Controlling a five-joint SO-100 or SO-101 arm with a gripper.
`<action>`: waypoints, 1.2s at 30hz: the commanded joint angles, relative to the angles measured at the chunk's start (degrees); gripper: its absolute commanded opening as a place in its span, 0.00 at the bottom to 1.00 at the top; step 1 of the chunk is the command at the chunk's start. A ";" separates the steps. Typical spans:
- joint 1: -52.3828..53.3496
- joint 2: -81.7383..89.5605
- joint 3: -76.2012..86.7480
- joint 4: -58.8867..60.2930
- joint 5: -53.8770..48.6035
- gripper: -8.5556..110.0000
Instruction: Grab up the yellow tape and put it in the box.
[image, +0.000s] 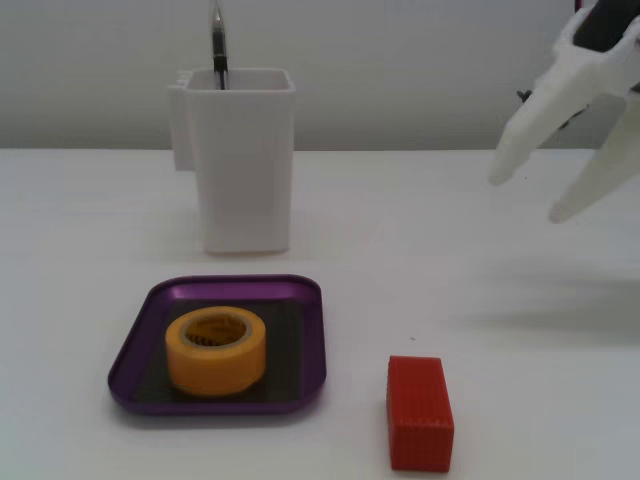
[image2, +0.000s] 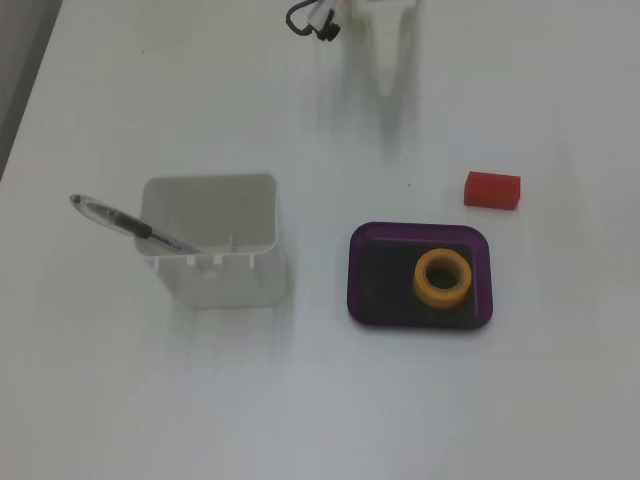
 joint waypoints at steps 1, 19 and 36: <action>0.00 6.33 7.47 -1.05 -0.18 0.22; 0.53 25.40 20.30 -0.09 0.62 0.21; 0.35 25.40 23.82 -0.88 0.09 0.08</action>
